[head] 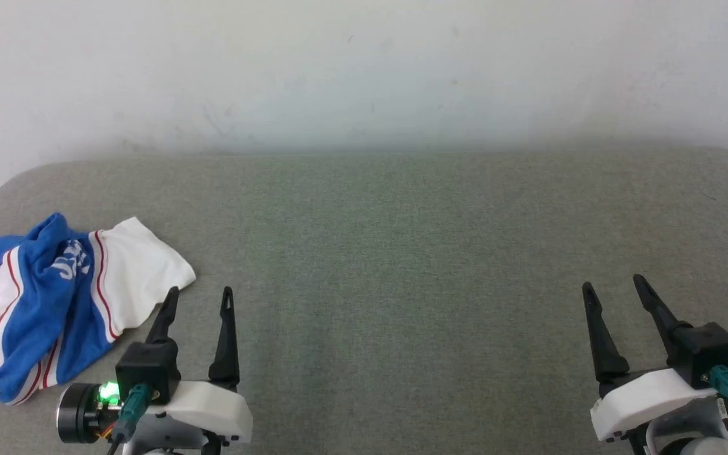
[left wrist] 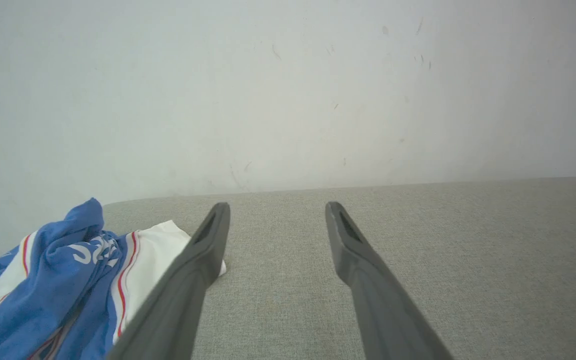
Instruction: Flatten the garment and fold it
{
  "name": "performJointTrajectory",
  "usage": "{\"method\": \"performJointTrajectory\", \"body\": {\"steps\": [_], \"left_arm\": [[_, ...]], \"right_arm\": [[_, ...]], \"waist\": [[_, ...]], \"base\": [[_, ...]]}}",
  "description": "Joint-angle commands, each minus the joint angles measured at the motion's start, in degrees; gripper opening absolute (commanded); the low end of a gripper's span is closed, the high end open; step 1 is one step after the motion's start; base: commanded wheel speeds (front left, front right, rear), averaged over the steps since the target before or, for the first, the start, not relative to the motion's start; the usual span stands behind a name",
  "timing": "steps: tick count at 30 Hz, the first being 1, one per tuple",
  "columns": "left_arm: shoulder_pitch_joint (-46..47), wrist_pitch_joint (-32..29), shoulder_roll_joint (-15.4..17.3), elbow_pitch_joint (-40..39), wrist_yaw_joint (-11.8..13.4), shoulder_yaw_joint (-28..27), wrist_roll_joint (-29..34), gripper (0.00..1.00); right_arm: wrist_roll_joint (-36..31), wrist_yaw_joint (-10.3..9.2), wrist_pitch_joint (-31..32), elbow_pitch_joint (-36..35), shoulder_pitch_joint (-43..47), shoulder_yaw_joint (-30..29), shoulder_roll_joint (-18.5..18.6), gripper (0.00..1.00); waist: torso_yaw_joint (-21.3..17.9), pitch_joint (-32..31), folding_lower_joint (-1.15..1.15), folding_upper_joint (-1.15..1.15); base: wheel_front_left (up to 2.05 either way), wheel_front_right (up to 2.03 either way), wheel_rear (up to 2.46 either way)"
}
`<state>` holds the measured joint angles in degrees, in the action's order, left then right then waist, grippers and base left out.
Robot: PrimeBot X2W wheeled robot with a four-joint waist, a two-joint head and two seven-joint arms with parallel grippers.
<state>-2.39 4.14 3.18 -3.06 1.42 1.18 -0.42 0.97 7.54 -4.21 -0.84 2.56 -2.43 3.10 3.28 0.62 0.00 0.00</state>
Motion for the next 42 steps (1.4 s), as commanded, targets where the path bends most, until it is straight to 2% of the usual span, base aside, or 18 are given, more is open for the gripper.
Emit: {"method": "performJointTrajectory", "body": {"steps": [1,19,42], "left_arm": [[-0.9,0.7,0.1,-0.5,0.6,0.1,-0.5,1.0],[-2.1,2.7,0.0,-1.8,1.2,0.7,-0.8,1.0],[-4.2,5.5,0.2,-2.6,1.6,1.5,-1.8,1.0]], "right_arm": [[-0.4,-0.02,-0.6,-0.1,0.4,0.1,-0.1,1.0],[-1.2,-0.02,-1.9,-0.5,1.0,2.2,-0.1,1.0],[-0.5,-0.03,-3.1,0.1,2.3,2.5,-0.1,1.0]], "waist": [[0.7,0.1,0.0,0.0],[6.3,0.3,0.0,0.0],[16.3,-0.2,0.0,0.0]], "base": [[0.0,0.0,0.0],[0.0,0.0,0.0],[0.0,0.0,0.0]]}}
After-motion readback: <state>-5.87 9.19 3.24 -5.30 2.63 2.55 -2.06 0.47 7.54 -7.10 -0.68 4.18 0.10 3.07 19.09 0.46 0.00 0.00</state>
